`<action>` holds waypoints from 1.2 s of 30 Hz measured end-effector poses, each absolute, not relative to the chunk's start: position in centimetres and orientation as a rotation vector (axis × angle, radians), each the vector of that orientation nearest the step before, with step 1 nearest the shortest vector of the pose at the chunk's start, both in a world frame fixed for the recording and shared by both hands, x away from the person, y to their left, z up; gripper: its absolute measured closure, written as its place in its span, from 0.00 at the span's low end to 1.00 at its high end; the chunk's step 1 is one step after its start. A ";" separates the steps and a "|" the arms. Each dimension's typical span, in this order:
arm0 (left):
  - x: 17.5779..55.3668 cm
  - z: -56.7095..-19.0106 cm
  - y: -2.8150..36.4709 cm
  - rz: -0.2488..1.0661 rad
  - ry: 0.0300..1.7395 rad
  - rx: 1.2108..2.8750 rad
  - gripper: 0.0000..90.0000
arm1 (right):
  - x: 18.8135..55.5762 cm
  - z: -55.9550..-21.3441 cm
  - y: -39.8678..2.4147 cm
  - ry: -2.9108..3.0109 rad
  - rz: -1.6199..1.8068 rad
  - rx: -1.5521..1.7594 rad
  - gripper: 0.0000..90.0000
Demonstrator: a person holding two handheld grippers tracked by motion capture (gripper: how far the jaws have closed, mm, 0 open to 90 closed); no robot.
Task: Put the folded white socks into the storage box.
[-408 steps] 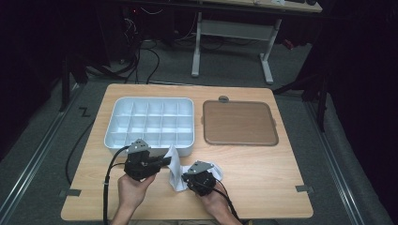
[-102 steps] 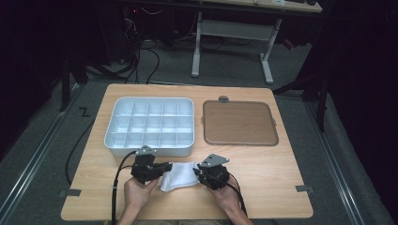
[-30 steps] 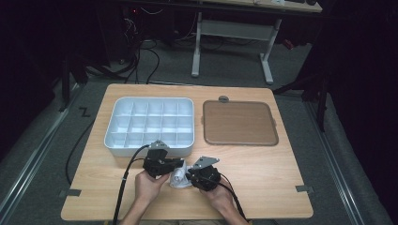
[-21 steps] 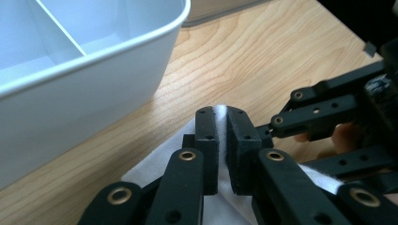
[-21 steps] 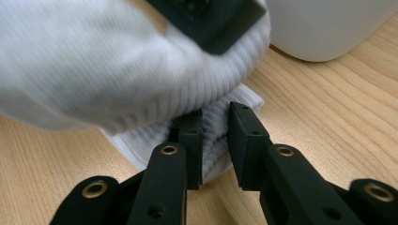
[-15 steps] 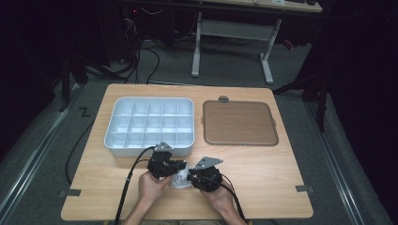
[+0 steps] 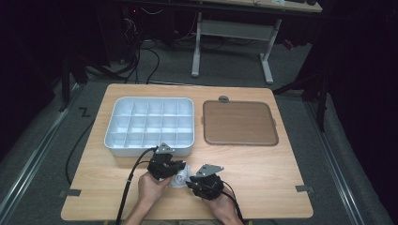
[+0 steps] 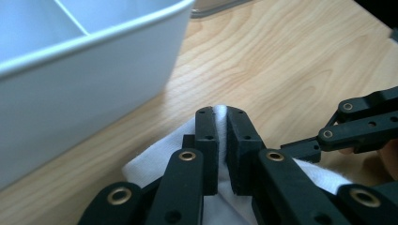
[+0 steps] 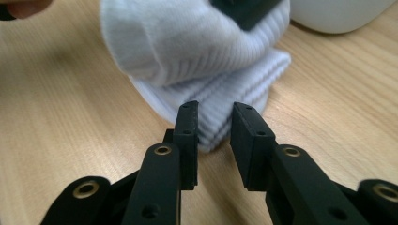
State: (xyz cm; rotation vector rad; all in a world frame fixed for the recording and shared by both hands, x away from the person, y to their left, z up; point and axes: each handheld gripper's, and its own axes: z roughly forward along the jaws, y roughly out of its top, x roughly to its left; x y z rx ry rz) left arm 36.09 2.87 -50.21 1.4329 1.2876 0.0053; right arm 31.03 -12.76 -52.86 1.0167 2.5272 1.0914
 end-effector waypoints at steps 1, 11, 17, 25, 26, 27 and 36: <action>36.2 -50.2 3.0 0.011 1.288 1.431 0.94 | 31.1 -53.0 -12.7 2.521 1.106 1.016 0.82; 37.4 -50.5 3.8 0.040 1.314 1.390 0.94 | 32.7 -52.9 -11.5 2.516 1.057 0.957 0.84; 37.1 -51.1 3.0 0.060 1.292 1.426 0.94 | 32.8 -52.9 -11.4 2.516 1.049 0.956 0.84; 37.0 -51.3 2.8 0.073 1.278 1.449 0.94 | 32.7 -52.8 -11.4 2.515 1.039 0.947 0.82; 37.0 -51.2 2.8 0.079 1.273 1.448 0.93 | 32.7 -52.8 -11.4 2.514 1.038 0.950 0.81; 36.9 -51.2 2.8 0.079 1.274 1.441 0.92 | 32.6 -52.8 -11.5 2.514 1.037 0.955 0.79; 36.5 -50.2 3.4 0.066 1.263 1.413 0.70 | 32.2 -52.3 -12.9 2.485 1.081 1.020 0.76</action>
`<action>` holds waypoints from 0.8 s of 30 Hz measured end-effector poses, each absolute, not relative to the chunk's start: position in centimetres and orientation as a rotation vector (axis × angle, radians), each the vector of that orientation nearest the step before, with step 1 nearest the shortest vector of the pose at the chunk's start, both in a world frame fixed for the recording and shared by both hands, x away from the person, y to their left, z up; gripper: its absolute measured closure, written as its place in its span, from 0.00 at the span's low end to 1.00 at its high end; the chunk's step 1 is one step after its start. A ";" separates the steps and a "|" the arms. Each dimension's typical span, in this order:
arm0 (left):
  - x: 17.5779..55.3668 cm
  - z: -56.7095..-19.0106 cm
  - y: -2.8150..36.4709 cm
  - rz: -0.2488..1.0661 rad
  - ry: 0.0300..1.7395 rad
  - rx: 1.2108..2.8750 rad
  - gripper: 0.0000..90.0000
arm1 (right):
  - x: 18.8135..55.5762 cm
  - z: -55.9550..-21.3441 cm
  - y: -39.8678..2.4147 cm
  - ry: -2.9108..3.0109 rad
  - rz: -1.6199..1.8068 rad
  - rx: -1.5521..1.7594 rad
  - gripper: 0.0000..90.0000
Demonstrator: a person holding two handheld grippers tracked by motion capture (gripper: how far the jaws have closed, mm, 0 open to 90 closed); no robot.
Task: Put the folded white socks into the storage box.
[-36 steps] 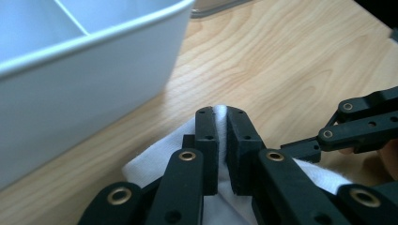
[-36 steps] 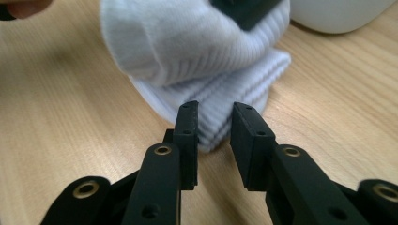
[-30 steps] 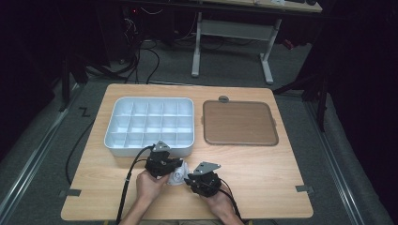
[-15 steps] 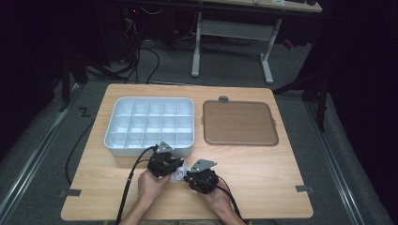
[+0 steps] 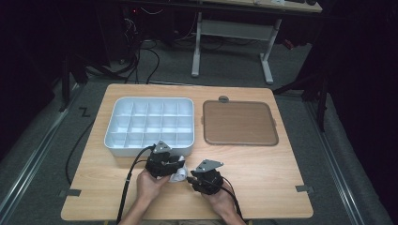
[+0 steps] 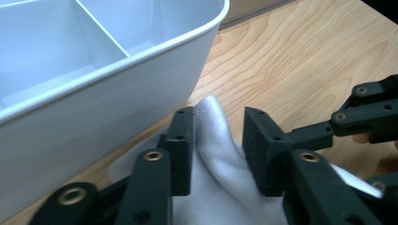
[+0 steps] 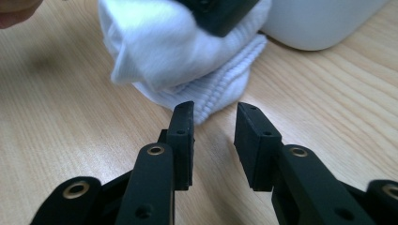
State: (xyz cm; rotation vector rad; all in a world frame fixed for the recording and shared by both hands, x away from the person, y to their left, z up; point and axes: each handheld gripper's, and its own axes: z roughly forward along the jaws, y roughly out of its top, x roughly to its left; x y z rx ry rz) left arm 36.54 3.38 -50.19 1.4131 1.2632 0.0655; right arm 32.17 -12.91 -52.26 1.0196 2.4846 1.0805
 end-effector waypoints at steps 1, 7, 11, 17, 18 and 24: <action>36.5 -50.1 3.4 0.067 1.262 1.412 0.69 | 32.1 -52.1 -13.1 2.482 1.089 1.029 0.76; 36.2 -49.5 3.6 0.052 1.253 1.373 0.61 | 31.8 -51.5 -14.0 2.467 1.113 1.039 0.81; 36.0 -49.0 4.1 0.059 1.244 1.362 0.59 | 31.5 -50.9 -14.5 2.454 1.144 1.051 0.84; 35.4 -48.2 5.5 0.094 1.240 1.353 0.59 | 31.2 -49.4 -14.8 2.427 1.185 1.030 0.86; 35.4 -48.2 5.8 0.104 1.242 1.358 0.59 | 31.1 -49.1 -14.7 2.421 1.197 1.030 0.87; 35.4 -48.9 6.8 0.140 1.271 1.378 0.58 | 31.3 -47.5 -13.7 2.422 1.220 0.984 0.87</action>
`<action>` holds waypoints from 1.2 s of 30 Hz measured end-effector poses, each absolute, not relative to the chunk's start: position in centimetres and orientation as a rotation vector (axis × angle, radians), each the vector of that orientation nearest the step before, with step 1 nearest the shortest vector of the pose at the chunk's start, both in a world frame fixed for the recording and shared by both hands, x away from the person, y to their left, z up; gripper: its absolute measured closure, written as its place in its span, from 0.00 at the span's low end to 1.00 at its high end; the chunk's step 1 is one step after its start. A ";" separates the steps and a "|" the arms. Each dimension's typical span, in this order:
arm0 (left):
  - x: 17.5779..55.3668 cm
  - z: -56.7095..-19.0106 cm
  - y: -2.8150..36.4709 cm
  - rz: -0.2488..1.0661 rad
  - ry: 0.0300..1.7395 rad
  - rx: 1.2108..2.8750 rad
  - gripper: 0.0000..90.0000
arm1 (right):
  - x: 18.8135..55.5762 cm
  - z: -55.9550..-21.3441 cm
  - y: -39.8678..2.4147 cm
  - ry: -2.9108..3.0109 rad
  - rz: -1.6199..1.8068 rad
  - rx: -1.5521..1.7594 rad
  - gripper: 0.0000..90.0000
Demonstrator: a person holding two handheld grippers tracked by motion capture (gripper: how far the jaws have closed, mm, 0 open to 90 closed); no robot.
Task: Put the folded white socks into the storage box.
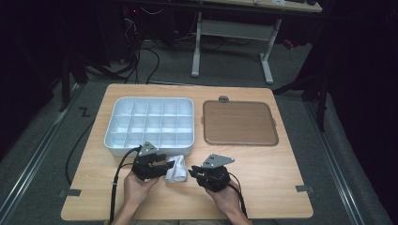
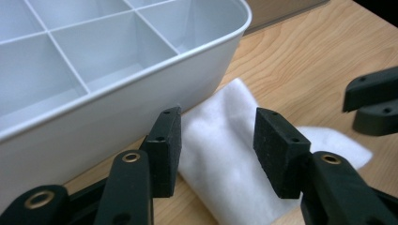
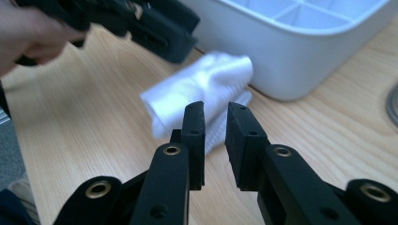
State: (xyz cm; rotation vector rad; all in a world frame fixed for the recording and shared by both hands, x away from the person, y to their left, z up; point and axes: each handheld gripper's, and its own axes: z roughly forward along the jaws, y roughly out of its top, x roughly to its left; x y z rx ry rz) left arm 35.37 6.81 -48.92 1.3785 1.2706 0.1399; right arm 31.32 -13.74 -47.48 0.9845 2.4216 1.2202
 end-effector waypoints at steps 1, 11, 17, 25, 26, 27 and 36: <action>35.4 -49.1 6.8 0.148 1.272 1.385 0.58 | 31.4 -47.2 -13.5 2.419 1.225 0.971 0.87; 35.2 -50.8 6.2 0.155 1.283 1.411 0.59 | 32.3 -46.8 -10.3 2.456 1.207 0.898 0.86; 35.2 -51.5 5.8 0.171 1.282 1.435 0.60 | 33.2 -48.8 -10.5 2.483 1.112 0.946 0.86; 35.1 -52.0 5.3 0.184 1.277 1.443 0.60 | 33.7 -51.0 -11.6 2.503 1.063 0.996 0.87; 35.2 -52.1 5.3 0.182 1.281 1.441 0.60 | 33.7 -51.1 -11.7 2.502 1.070 1.000 0.87; 35.2 -52.2 5.3 0.185 1.282 1.446 0.60 | 33.8 -51.2 -11.7 2.503 1.069 0.996 0.87; 35.2 -52.5 5.2 0.199 1.283 1.442 0.59 | 33.8 -52.0 -12.2 2.509 1.076 1.011 0.87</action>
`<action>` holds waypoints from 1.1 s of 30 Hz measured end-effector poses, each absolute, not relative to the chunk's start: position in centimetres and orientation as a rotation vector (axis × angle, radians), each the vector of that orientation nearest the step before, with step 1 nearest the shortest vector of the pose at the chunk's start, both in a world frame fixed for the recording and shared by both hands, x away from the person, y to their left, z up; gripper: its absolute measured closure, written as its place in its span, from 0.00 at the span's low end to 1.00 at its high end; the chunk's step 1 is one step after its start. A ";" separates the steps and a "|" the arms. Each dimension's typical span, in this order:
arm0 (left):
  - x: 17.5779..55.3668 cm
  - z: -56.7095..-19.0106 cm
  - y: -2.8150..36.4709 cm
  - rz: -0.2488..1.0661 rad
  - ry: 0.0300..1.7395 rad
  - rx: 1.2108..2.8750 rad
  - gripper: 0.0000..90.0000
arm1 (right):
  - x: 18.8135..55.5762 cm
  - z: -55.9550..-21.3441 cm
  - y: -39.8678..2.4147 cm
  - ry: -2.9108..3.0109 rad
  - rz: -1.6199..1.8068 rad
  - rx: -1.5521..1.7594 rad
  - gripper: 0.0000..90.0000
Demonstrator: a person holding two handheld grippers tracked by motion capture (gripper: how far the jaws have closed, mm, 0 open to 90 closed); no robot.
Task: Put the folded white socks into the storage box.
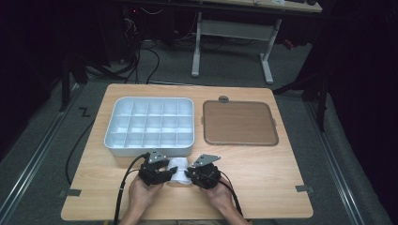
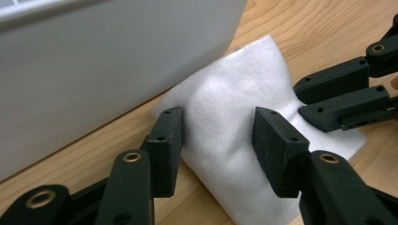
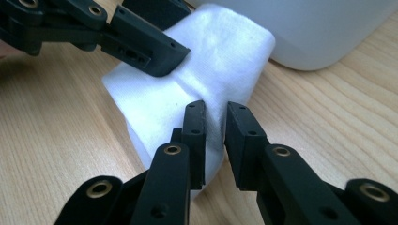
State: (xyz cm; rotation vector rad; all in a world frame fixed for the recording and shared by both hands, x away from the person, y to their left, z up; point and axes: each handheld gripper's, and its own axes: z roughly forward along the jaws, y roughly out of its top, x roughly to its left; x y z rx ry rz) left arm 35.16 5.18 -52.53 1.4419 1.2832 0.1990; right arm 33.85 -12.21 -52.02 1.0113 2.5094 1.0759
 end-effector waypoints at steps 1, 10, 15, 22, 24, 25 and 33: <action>35.2 -52.5 5.2 0.198 1.285 1.441 0.59 | 33.9 -52.1 -12.2 2.510 1.075 1.002 0.87; 35.3 -52.7 5.5 0.175 1.295 1.418 0.59 | 33.7 -52.5 -12.5 2.520 1.066 0.996 0.88; 35.3 -52.5 5.7 0.175 1.314 1.424 0.59 | 33.7 -52.5 -12.3 2.535 1.062 1.002 0.88; 35.4 -52.3 6.9 0.156 1.356 1.409 0.56 | 33.5 -52.7 -11.5 2.528 1.101 0.996 0.87; 35.5 -52.2 7.2 0.154 1.374 1.404 0.53 | 33.3 -52.7 -11.2 2.526 1.106 0.991 0.84; 35.6 -52.1 7.3 0.156 1.375 1.407 0.52 | 33.3 -52.6 -11.2 2.526 1.112 0.986 0.83; 35.8 -51.0 7.6 0.103 1.398 1.351 0.37 | 32.9 -51.8 -11.8 2.474 1.180 1.004 0.76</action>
